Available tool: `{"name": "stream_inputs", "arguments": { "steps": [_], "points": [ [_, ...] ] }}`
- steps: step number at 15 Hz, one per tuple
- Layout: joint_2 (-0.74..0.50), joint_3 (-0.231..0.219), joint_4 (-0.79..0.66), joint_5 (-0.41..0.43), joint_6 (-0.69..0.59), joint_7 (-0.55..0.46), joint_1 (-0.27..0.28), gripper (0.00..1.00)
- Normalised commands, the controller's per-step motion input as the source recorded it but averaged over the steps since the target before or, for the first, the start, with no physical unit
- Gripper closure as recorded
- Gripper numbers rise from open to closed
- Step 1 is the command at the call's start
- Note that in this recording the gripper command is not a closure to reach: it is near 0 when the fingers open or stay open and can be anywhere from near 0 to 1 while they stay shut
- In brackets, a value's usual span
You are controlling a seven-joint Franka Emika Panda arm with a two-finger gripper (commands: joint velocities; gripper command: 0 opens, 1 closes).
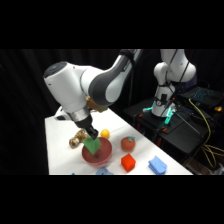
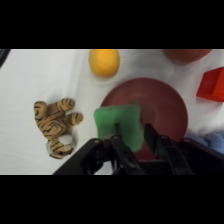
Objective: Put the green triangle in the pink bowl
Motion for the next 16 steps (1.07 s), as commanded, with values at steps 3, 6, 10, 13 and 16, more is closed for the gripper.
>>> {"name": "stream_inputs", "arguments": {
  "steps": [3,6,10,13,16],
  "points": [
    [-0.17,-0.004,-0.06,-0.089,-0.11,-0.09,0.006,0.0],
    [-0.18,-0.005,-0.09,-0.09,-0.07,-0.08,0.004,0.0],
    [-0.29,-0.005,-0.21,-0.084,-0.02,-0.06,-0.001,0.0],
    [-0.54,-0.009,-0.52,-0.056,0.12,-0.04,-0.038,0.0],
    [-0.72,-0.023,-0.77,-0.026,0.27,-0.02,-0.082,0.0]
  ]
}}
